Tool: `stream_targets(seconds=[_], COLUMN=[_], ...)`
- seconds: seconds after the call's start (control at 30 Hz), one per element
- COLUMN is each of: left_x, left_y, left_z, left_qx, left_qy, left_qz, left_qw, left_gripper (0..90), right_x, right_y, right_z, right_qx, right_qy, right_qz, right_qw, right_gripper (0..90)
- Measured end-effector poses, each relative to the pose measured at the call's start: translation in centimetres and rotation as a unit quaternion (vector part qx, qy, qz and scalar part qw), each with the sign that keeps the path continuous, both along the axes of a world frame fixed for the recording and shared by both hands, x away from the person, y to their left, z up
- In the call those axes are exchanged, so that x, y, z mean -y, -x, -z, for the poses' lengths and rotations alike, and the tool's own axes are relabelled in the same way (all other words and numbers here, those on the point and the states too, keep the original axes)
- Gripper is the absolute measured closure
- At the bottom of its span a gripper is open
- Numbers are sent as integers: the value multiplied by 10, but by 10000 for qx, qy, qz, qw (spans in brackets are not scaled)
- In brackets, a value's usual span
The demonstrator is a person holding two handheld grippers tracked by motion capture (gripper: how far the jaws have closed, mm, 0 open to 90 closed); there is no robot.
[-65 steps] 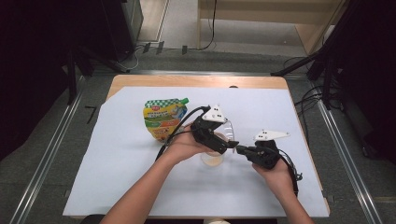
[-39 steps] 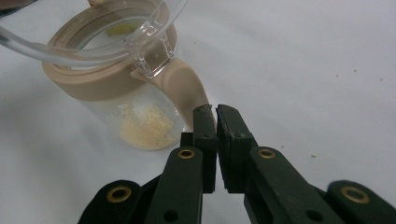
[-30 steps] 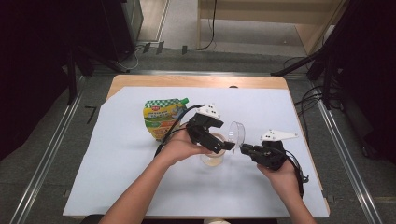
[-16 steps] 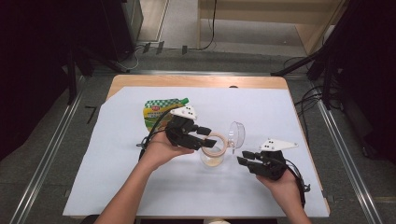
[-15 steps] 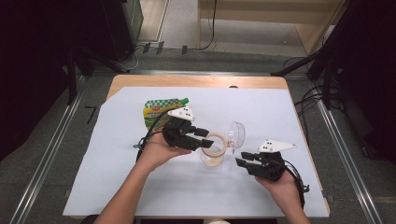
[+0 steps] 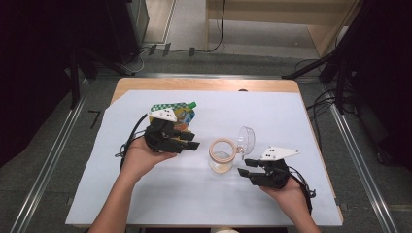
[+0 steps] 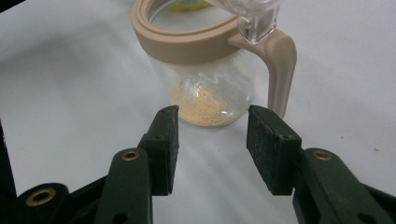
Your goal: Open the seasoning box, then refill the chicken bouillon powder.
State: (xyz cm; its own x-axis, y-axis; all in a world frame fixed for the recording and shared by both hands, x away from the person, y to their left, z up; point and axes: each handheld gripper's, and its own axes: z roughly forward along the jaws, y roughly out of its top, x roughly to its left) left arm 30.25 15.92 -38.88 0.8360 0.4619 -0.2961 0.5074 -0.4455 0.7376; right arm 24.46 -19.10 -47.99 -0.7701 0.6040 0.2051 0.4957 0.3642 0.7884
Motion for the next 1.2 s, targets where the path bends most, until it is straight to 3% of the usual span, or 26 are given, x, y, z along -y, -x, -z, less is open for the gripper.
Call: stream_targets(seconds=[0.07,0.13,0.17,0.33,0.57,0.73,0.9,1.03,1.2], left_x=[-11,-14,-21,-34,-58,-80,-98,-105,-105], left_y=[1,1,2,2,3,3,0,-3,-11], left_z=[-1,-1,-1,-1,-8,-10,-7,-2,7], left_qx=[-26,7,28,-124,-53,-19,-59,14,-65], left_qy=[-23,-70,-133,-58,-6,84,33,-84,-17], left_qz=[-131,-184,-222,-300,-576,-875,-1127,-1297,-1367], left_qw=[9999,9998,9997,9995,9983,9961,9936,9915,9906], left_gripper=[546,472,471,471,453,449,431,401,394], right_x=[-2,-4,-4,-5,-10,-14,-20,-25,-27], right_y=[-1,-2,-2,-4,-4,-1,0,2,4], right_z=[0,0,0,-1,-2,-3,-2,-2,-4], right_qx=[28,39,59,31,-90,-71,-67,-42,-27], right_qy=[34,23,32,-10,-92,-88,-50,-11,-74], right_qz=[-44,-67,-77,-105,-192,-335,-446,-599,-669], right_qw=[10000,10000,9999,9999,9997,9994,9990,9982,9977], right_gripper=[544,543,544,543,538,534,530,528,528])
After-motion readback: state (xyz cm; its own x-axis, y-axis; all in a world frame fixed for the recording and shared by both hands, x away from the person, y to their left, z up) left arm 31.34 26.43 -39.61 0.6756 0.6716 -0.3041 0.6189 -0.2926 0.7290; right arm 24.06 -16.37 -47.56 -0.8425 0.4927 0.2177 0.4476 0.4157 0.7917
